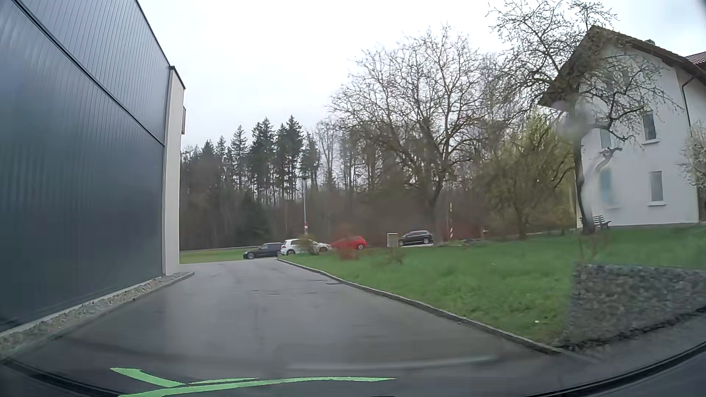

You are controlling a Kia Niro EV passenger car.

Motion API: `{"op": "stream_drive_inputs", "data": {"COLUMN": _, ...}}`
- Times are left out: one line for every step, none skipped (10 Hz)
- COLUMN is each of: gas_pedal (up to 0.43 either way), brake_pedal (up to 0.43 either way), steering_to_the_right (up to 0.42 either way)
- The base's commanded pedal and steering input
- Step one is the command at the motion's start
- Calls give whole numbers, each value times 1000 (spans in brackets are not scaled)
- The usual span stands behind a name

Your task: Follow the waypoints while adhering to traffic rules and regulations

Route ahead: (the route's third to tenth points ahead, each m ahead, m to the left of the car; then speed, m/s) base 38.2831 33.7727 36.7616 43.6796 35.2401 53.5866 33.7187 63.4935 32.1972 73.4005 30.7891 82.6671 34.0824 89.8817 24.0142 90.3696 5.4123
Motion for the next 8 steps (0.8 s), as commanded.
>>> {"op": "stream_drive_inputs", "data": {"gas_pedal": 150, "brake_pedal": 0, "steering_to_the_right": -150}}
{"op": "stream_drive_inputs", "data": {"gas_pedal": 150, "brake_pedal": 0, "steering_to_the_right": -148}}
{"op": "stream_drive_inputs", "data": {"gas_pedal": 150, "brake_pedal": 0, "steering_to_the_right": -146}}
{"op": "stream_drive_inputs", "data": {"gas_pedal": 150, "brake_pedal": 0, "steering_to_the_right": -143}}
{"op": "stream_drive_inputs", "data": {"gas_pedal": 150, "brake_pedal": 0, "steering_to_the_right": -137}}
{"op": "stream_drive_inputs", "data": {"gas_pedal": 150, "brake_pedal": 0, "steering_to_the_right": -130}}
{"op": "stream_drive_inputs", "data": {"gas_pedal": 150, "brake_pedal": 0, "steering_to_the_right": -121}}
{"op": "stream_drive_inputs", "data": {"gas_pedal": 150, "brake_pedal": 0, "steering_to_the_right": -112}}
